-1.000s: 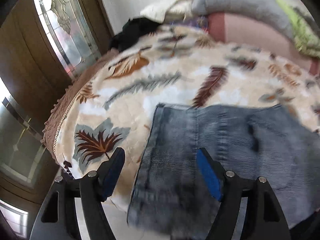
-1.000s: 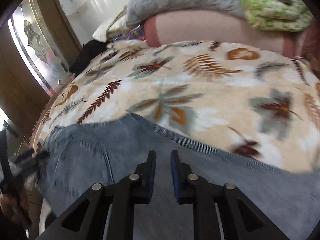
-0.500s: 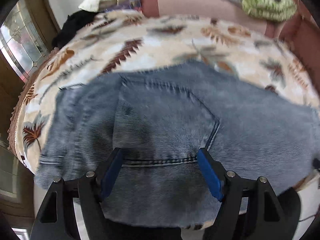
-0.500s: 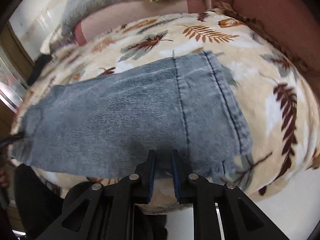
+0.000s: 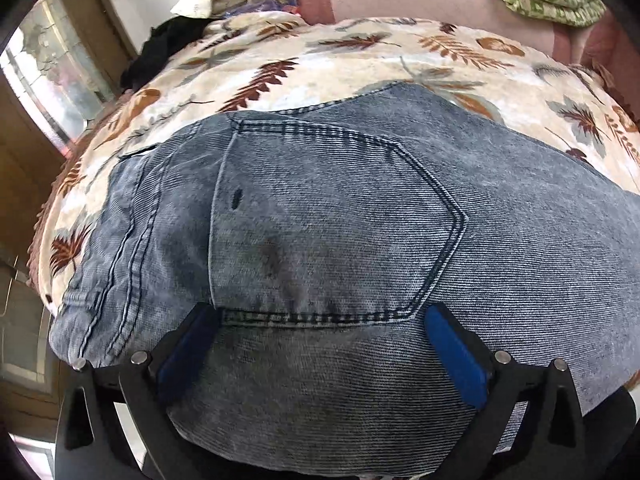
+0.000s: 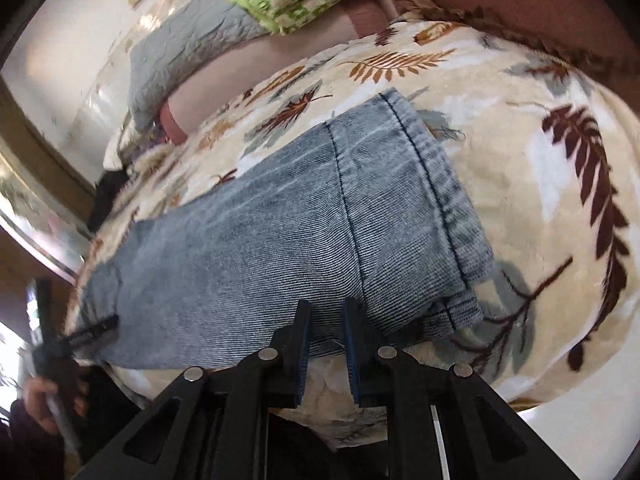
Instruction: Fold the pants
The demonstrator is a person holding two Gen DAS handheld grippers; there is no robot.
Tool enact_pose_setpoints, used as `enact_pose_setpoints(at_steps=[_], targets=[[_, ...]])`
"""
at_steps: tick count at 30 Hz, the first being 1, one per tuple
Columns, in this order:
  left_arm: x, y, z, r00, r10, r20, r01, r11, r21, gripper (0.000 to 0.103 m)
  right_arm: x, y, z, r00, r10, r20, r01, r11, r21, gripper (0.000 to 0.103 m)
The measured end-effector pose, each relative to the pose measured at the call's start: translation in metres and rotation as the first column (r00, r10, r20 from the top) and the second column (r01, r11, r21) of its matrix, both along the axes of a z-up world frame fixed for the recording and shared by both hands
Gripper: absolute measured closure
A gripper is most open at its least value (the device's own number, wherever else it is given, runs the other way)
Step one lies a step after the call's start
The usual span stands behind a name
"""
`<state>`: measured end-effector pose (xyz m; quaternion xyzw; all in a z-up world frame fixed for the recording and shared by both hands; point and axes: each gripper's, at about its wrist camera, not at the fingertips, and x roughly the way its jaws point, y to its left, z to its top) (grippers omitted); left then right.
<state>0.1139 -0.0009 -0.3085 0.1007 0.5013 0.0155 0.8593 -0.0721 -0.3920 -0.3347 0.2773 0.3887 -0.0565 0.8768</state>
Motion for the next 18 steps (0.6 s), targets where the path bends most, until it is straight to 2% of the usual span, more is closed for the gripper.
enact_pose_setpoints(at_steps=[4,6,7,8,9,11,14,18], targets=[[-0.003,-0.001,0.002,0.999,-0.036,-0.037,0.037,0.999,0.02,0.0,0.006,0.001,0.007,0.999,0.009,-0.043,-0.009,1.0,-0.005,0.082],[-0.003,-0.001,0.006,0.995,-0.064,-0.073,0.066,0.998,0.024,0.0,0.009,0.002,0.016,0.998,0.006,-0.064,-0.005,1.0,0.018,0.063],[-0.005,0.001,0.012,0.996,-0.066,-0.063,0.068,0.997,0.029,0.0,0.009,0.005,0.023,0.998,0.001,-0.057,-0.001,1.0,0.005,0.058],[-0.008,0.002,0.017,0.997,-0.063,-0.038,0.064,0.997,0.036,0.0,0.009,0.009,0.032,0.999,-0.006,-0.044,0.005,1.0,-0.027,0.048],[-0.012,0.004,0.025,0.998,-0.063,-0.005,0.063,0.997,0.041,0.0,0.009,0.015,0.042,1.0,-0.011,-0.029,0.009,0.997,-0.075,0.044],[-0.019,0.007,0.045,0.995,-0.072,0.062,0.07,0.997,0.034,0.0,0.01,0.028,0.064,1.0,0.006,0.01,-0.004,0.988,-0.151,0.043],[-0.03,0.01,0.072,0.986,-0.073,0.149,0.071,0.997,0.021,0.0,0.013,0.047,0.09,0.997,0.048,0.063,-0.037,0.985,-0.171,0.043],[-0.043,0.02,0.105,0.969,-0.066,0.237,0.066,0.998,0.008,0.0,0.024,0.078,0.108,0.991,0.109,0.078,-0.093,0.978,-0.189,0.043]])
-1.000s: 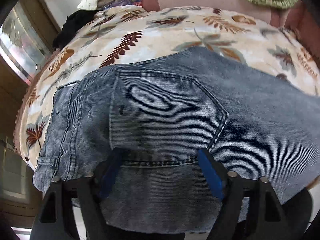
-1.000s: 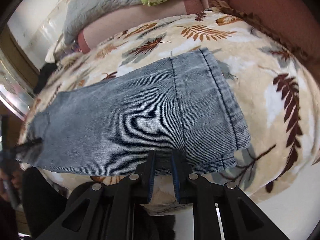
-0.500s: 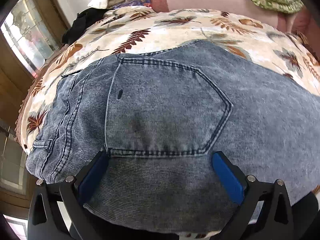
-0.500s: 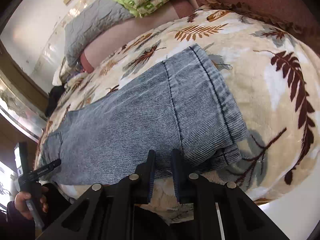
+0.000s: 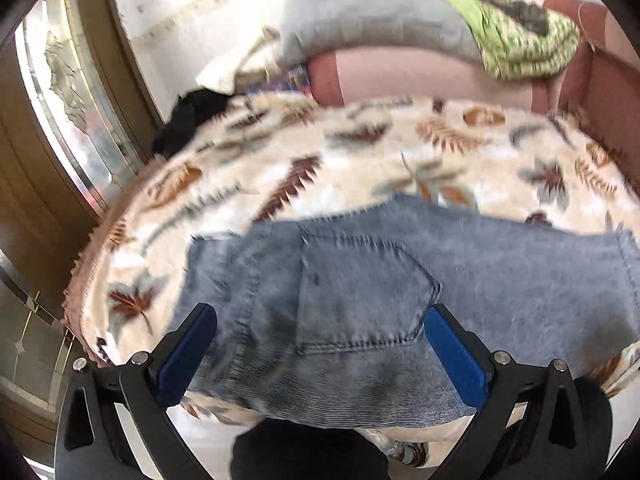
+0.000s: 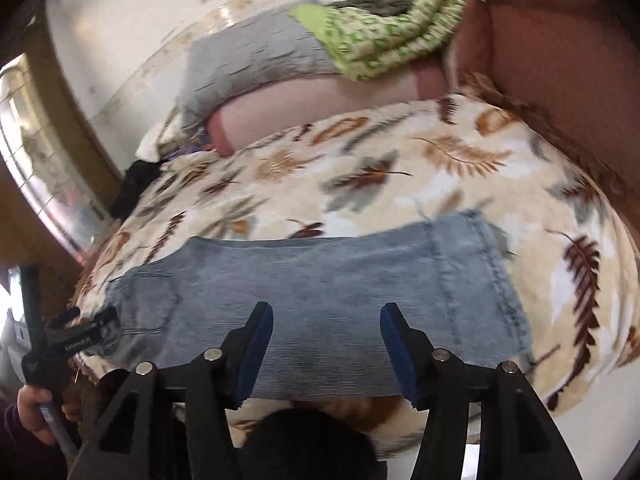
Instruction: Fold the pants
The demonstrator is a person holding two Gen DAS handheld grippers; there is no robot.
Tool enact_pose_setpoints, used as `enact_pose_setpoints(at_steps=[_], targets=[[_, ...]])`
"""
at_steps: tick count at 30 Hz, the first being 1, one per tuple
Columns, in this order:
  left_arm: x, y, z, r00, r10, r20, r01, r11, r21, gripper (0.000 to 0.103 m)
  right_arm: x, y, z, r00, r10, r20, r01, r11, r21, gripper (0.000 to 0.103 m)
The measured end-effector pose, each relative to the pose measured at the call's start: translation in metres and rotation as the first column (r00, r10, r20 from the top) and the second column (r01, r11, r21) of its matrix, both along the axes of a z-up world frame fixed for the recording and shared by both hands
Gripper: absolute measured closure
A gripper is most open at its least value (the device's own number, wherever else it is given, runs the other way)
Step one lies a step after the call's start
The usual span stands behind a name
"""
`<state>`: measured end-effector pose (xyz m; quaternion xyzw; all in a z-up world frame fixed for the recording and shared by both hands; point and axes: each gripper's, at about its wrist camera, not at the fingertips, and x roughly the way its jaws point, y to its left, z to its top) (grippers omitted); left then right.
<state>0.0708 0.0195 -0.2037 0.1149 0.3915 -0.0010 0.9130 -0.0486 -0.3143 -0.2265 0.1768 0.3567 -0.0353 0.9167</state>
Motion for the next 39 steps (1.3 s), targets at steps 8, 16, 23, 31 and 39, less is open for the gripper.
enact_pose_setpoints(at_steps=[8,16,23,31,39], targets=[[-0.004,0.035,0.026,0.996,0.052,0.079,-0.052,0.999,0.001,0.0,0.021,0.057,-0.001,0.992,0.119,-0.043,-0.12,0.993,-0.021,0.043],[0.002,0.062,0.026,0.987,0.128,0.095,-0.129,0.992,0.006,0.0,0.034,0.083,-0.01,0.981,0.172,-0.087,-0.175,0.984,-0.028,0.043],[0.009,0.085,0.009,0.985,0.169,0.039,-0.17,0.985,0.012,0.0,0.059,0.115,-0.032,0.961,0.216,-0.173,-0.225,0.974,-0.032,0.043],[0.02,0.14,-0.043,0.95,0.291,-0.11,-0.288,0.957,0.041,0.0,0.073,0.148,-0.062,0.935,0.247,-0.253,-0.269,0.962,-0.054,0.043],[0.035,0.145,-0.081,0.935,0.29,-0.203,-0.276,0.957,0.093,0.0,0.083,0.152,-0.095,0.901,0.229,-0.368,-0.277,0.957,-0.083,0.043]])
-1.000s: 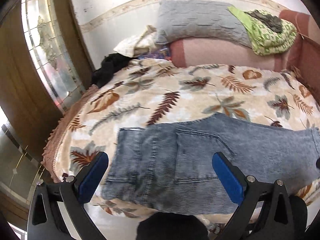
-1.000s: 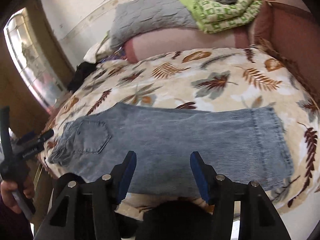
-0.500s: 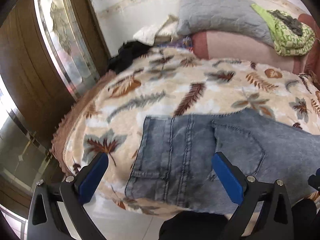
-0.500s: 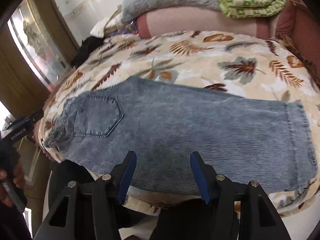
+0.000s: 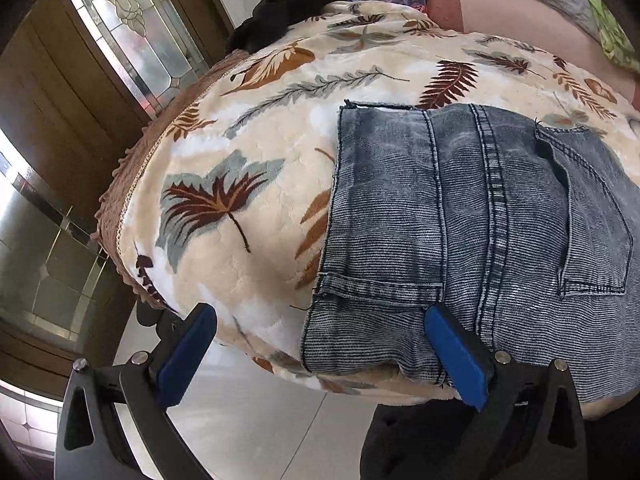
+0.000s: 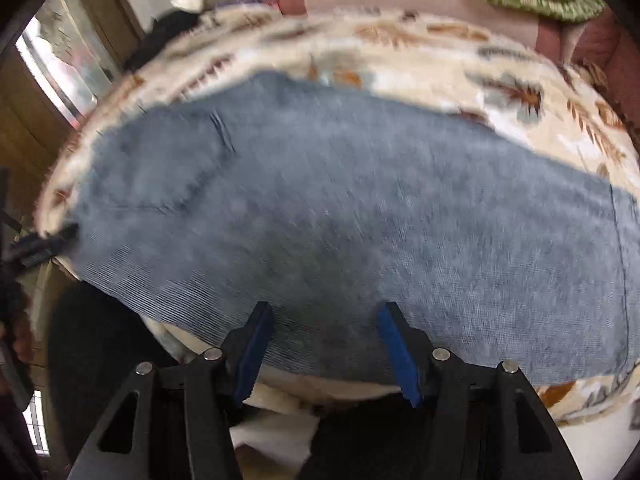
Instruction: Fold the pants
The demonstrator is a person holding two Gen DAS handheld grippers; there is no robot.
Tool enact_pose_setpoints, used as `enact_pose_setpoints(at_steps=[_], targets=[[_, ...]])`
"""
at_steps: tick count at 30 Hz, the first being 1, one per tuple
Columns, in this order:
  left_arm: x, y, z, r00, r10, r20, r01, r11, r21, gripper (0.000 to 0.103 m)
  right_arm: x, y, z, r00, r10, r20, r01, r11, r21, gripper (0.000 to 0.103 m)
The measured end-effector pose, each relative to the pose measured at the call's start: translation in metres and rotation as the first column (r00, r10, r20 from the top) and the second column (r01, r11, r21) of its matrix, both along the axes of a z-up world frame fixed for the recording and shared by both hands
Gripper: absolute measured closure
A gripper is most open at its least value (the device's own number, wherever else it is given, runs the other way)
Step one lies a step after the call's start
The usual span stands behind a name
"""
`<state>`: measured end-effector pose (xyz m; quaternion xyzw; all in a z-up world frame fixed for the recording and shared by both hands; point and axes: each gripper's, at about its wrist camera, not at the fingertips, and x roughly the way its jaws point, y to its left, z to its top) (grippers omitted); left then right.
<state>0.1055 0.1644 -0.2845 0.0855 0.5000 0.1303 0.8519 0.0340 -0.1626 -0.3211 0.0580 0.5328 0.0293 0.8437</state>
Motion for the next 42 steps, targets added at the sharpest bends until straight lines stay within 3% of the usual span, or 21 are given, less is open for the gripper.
enact_pose_setpoints(at_steps=[3,6,12,17,21,24,31,42], targets=[[-0.003,-0.005,0.013,1.0,-0.004,-0.002,0.004,0.999,0.034,0.0,-0.004,-0.004,0.009,1.0,0.014,0.01,-0.014,1.0,0.016,0.043],[-0.01,-0.015,0.04,0.998,-0.037,0.052,0.035,0.999,0.03,0.0,-0.013,-0.021,0.035,0.995,-0.006,0.104,0.004,1.0,0.024,0.043],[-0.029,-0.071,0.087,0.973,-0.179,0.144,0.178,0.984,0.025,0.0,-0.04,-0.081,0.067,0.966,-0.139,0.219,0.142,0.99,0.001,0.043],[-0.044,-0.135,0.108,0.93,-0.325,0.174,0.33,0.944,0.003,0.0,-0.068,-0.128,0.083,0.93,-0.236,0.282,0.234,0.971,0.039,0.043],[-0.058,-0.184,0.122,0.871,-0.45,0.197,0.454,0.891,0.024,0.0,-0.087,-0.142,0.103,0.904,-0.238,0.356,0.249,0.968,0.016,0.043],[-0.065,-0.209,0.126,0.844,-0.502,0.189,0.509,0.861,0.016,0.0,-0.098,-0.15,0.113,0.891,-0.238,0.387,0.258,0.966,0.0,0.043],[-0.075,-0.244,0.126,0.808,-0.565,0.167,0.57,0.821,0.018,0.0,-0.126,-0.174,0.117,0.867,-0.257,0.426,0.288,0.957,-0.01,0.042],[-0.08,-0.253,0.136,0.797,-0.567,0.207,0.577,0.817,0.015,0.0,-0.136,-0.167,0.126,0.853,-0.23,0.469,0.259,0.966,0.001,0.04]])
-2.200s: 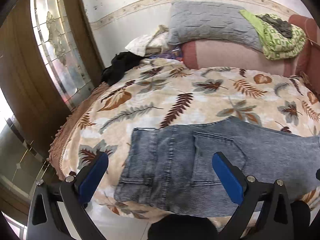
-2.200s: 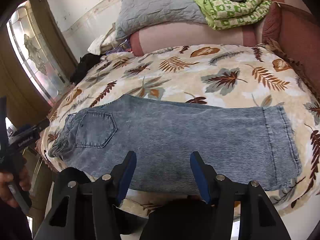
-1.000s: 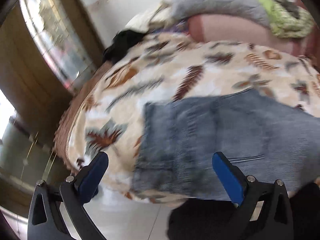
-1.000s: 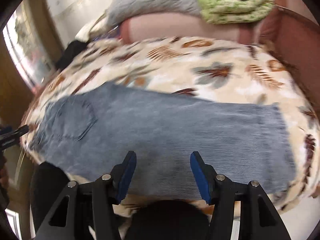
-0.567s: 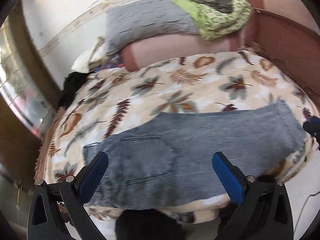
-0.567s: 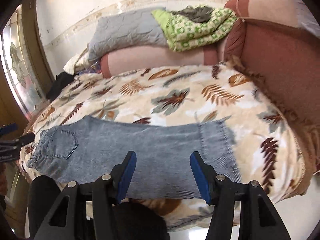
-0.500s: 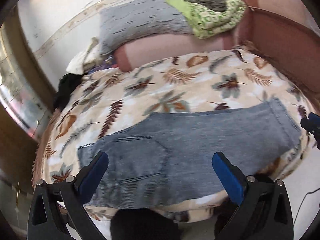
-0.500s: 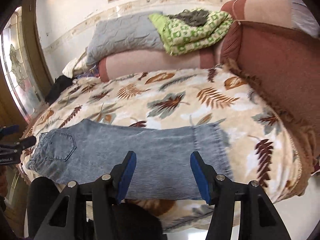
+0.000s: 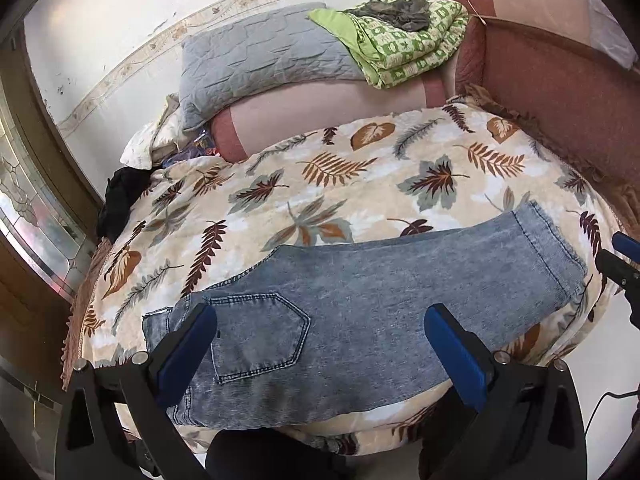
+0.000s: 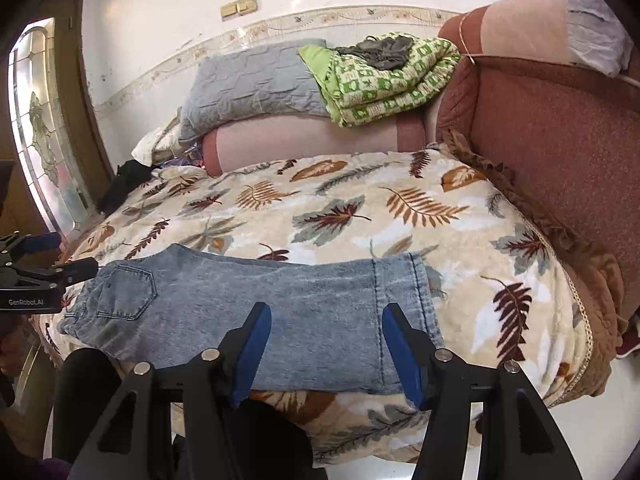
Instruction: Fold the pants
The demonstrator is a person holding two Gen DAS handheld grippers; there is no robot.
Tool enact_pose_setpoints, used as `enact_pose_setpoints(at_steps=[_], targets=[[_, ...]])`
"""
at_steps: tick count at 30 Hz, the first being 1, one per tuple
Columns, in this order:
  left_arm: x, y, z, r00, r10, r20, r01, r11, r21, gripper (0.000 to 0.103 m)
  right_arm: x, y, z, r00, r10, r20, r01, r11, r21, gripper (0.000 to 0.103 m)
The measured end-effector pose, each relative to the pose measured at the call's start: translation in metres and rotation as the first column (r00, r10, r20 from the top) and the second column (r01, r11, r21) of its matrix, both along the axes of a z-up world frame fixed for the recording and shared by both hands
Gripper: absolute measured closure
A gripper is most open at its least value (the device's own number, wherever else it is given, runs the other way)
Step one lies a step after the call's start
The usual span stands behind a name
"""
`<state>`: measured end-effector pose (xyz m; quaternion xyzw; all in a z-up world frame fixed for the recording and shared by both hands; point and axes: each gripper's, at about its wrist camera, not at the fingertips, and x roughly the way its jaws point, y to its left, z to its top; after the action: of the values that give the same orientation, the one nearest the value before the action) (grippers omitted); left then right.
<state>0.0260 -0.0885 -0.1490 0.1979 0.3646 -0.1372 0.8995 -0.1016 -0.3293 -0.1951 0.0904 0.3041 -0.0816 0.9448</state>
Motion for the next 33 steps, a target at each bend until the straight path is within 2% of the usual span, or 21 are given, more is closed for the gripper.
enact_pose_setpoints(at_steps=[9,33], targets=[[0.002,0.005,0.0,1.0,0.013,-0.001,-0.013,1.0,-0.015,0.0,0.003,0.013,0.006,1.0,0.025,0.007,-0.025,1.0,-0.016,0.038],[0.011,0.005,-0.018,0.999,0.028,-0.045,-0.028,1.0,-0.004,0.0,0.015,0.016,-0.008,0.999,0.033,-0.041,-0.033,0.999,0.004,0.038]])
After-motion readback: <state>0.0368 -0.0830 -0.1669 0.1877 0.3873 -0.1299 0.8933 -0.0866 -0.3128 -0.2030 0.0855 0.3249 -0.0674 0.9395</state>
